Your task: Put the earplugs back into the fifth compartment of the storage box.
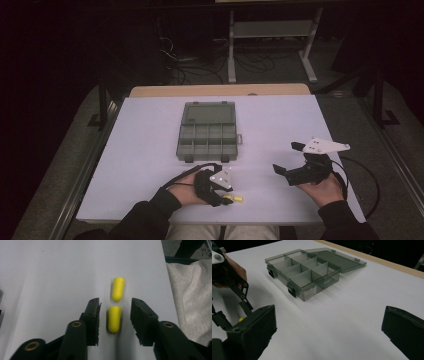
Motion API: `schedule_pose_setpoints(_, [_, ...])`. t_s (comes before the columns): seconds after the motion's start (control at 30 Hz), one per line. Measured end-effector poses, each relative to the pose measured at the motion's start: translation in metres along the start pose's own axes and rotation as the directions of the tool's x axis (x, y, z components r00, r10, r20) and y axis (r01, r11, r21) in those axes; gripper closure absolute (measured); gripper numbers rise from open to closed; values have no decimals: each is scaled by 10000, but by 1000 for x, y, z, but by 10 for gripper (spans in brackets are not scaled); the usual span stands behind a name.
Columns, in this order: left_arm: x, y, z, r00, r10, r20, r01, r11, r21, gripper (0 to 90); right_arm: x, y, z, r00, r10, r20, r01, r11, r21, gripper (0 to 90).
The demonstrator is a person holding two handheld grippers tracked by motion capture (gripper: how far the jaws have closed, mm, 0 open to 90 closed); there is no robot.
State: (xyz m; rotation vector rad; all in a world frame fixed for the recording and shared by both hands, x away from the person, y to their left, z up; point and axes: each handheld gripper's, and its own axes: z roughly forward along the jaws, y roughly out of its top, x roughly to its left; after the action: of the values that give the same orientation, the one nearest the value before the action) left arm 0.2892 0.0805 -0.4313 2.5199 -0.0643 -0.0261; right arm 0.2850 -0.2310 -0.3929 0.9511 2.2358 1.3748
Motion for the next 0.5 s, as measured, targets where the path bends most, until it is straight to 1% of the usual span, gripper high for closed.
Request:
schedule_pose_setpoints(0.07, [0,0,0,10000,57,-3,-57,10000,27,669,0,0,0,10000,1,-1,-1,10000,-1,0])
schedule_pose_setpoints(0.1, [0,0,0,9999,80,117,-81,9999,72,712,0,0,0,10000,8,-3,-8,10000,2,0])
schedule_pose_setpoints(0.13, [1,0,1,9999,106,131,-108,9998,149,777,0,0,0,10000,3,-8,-3,10000,-1,0])
schedule_pose_setpoints(0.17, [1,0,1,9999,62,148,-64,9999,129,798,0,0,0,10000,-8,-2,8,10000,-7,0])
schedule_pose_setpoints(0.23, [3,1,0,9997,76,225,-82,9996,255,817,0,0,0,10000,5,4,-5,10000,-18,0])
schedule_pose_setpoints(0.3, [5,1,-3,9995,-16,305,11,9999,159,822,0,0,0,10000,2,9,-2,10000,-35,0])
schedule_pose_setpoints(0.37, [6,1,-7,9996,-76,285,72,9999,138,823,0,0,0,10000,15,7,-15,10000,-44,0])
schedule_pose_setpoints(0.47, [9,3,-15,9997,-130,202,130,9999,-38,823,0,0,0,10000,7,10,-7,10000,-34,0])
schedule_pose_setpoints(0.5, [9,3,-19,9996,-207,198,210,9997,-158,823,0,0,-1,10000,8,12,-8,10000,-32,0])
